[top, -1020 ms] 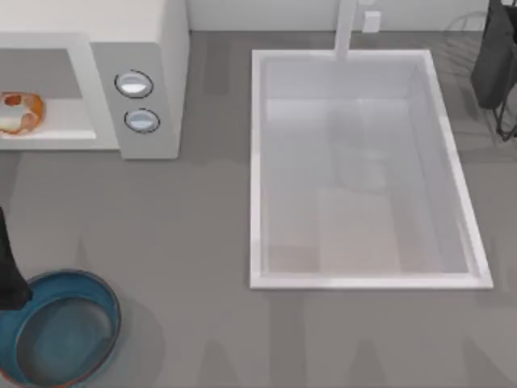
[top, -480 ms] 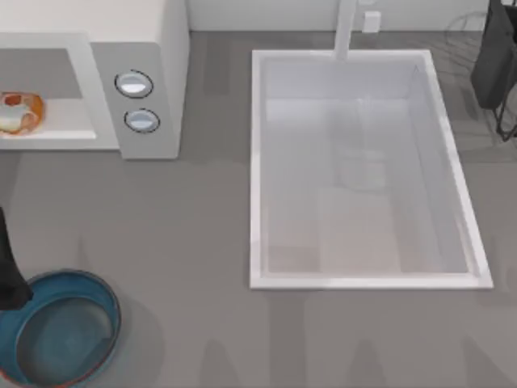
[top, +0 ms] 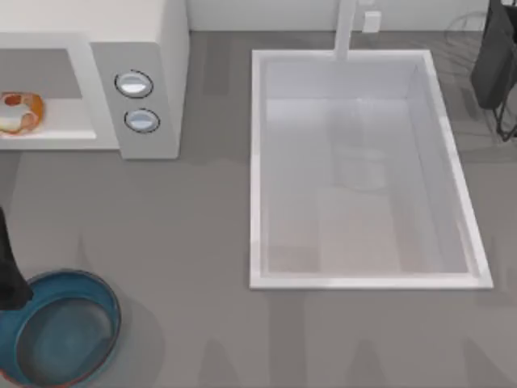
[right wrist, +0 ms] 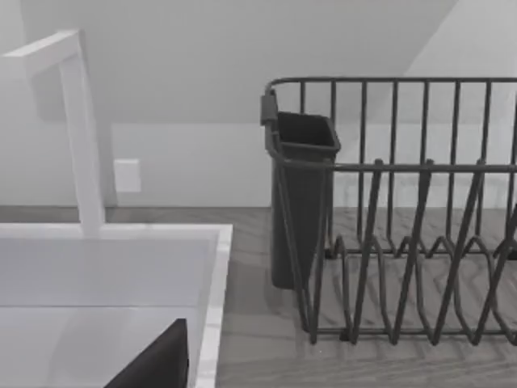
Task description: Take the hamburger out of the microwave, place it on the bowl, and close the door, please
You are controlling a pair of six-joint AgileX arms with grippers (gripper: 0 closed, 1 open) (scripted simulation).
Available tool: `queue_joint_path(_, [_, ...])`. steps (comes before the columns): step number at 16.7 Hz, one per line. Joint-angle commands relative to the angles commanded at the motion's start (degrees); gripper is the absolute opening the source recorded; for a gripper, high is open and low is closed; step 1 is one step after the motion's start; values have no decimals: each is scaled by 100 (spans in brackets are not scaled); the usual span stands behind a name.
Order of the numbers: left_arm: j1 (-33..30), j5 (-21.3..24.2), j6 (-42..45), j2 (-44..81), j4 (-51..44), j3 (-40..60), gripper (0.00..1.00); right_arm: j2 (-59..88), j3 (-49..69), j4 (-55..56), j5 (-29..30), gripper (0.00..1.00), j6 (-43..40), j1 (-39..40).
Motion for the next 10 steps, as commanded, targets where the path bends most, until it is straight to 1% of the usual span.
queue_joint_path(2, [3,4,2,54,26,20,100,0,0,0,0,100,0,0])
queue_joint_path(5, [34,42,16,553,266,208,100,0,0,0,0,100,0,0])
queue_joint_path(7, [71,87,34,1163,559,437,100,0,0,0,0,100,0,0])
queue_joint_path(10, [147,179,71,2390,1148,897,100,0,0,0,0,100,0,0])
